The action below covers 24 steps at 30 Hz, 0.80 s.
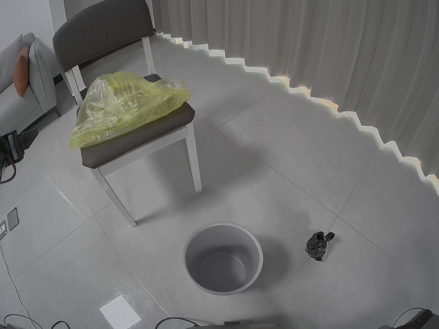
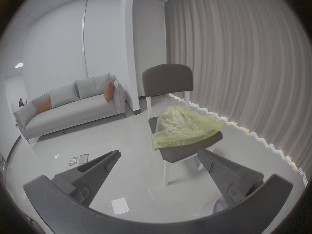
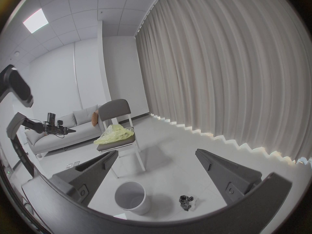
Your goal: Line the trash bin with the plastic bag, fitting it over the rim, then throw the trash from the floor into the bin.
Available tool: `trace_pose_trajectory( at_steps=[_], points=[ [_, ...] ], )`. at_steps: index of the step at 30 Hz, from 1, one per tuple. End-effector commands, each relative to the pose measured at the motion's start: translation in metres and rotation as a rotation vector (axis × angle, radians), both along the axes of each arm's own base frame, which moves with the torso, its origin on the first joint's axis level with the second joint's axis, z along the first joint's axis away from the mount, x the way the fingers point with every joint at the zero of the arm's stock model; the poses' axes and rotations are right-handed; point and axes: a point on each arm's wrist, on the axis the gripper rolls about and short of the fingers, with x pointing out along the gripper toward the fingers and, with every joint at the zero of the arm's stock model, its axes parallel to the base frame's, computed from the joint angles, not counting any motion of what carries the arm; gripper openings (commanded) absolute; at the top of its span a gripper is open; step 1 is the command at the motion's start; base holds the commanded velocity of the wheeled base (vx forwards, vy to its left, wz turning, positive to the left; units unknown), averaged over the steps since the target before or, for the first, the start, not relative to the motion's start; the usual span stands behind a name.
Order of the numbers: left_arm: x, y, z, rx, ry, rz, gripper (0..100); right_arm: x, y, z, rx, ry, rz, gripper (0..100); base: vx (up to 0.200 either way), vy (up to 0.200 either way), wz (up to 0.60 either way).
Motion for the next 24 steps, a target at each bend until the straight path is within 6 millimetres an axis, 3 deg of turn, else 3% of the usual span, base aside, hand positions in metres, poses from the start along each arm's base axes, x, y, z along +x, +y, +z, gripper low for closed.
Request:
trace_pose_trajectory(
  at_steps=[1,5,10,15,24],
  points=[
    [0.081,0.037,-0.017,-0.015,0.138,0.060,100,0.057,0.008,0.015,-0.002,0.148,0.091,100,0.000,0.000,0.00],
    [0.107,0.045,-0.030,0.028,0.201,0.041,100,0.065,0.009,0.017,-0.006,0.171,0.099,100,0.000,0.000,0.00],
    [0.152,0.057,-0.061,0.151,0.320,-0.017,100,0.079,0.010,0.017,0.001,0.214,0.081,100,0.000,0.000,0.00],
    [0.183,0.061,-0.060,0.186,0.304,-0.046,100,0.083,0.011,0.016,0.000,0.226,0.083,100,0.000,0.000,0.00],
    [0.225,0.050,-0.069,0.186,0.331,-0.106,100,0.090,0.011,0.013,-0.002,0.250,0.081,100,0.000,0.000,0.00]
  ],
)
